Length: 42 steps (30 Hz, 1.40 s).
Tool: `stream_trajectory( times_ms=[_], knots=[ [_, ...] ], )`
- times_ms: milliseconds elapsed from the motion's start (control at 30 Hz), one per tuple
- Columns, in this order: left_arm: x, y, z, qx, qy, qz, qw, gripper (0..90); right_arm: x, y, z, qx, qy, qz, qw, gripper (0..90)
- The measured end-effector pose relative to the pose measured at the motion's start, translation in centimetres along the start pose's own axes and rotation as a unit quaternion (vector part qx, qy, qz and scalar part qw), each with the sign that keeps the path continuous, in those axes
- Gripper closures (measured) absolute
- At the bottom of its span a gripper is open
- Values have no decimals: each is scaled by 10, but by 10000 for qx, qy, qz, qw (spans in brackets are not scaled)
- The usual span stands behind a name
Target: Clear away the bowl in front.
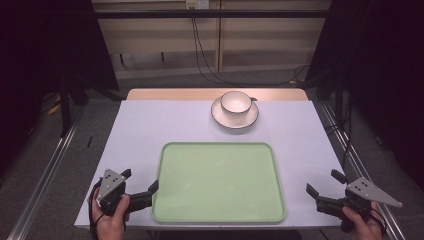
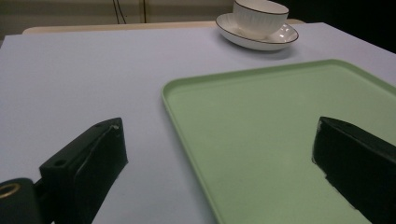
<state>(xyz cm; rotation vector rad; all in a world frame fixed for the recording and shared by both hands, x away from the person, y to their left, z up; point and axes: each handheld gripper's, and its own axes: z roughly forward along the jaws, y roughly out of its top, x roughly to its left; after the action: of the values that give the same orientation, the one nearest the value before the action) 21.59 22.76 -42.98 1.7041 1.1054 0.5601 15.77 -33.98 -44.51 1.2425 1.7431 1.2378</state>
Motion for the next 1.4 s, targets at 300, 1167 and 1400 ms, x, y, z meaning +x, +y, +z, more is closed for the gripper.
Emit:
stream_trajectory(
  times_ms=[300, 1167, 1400],
  knots=[
    [-1, 0, -1, 5, -50, 30, 10000, 29, 2, 0, 0, 25, 130, -1, 9999, 31],
    [-19, 17, 22, 193, -572, 322, 9977, 27, 8, -1, 2, 41, 290, -93, 9995, 27],
    [-29, 24, 31, 294, -678, 484, 9961, 27, 9, -1, 3, 10, 296, -127, 9995, 27]
  ],
)
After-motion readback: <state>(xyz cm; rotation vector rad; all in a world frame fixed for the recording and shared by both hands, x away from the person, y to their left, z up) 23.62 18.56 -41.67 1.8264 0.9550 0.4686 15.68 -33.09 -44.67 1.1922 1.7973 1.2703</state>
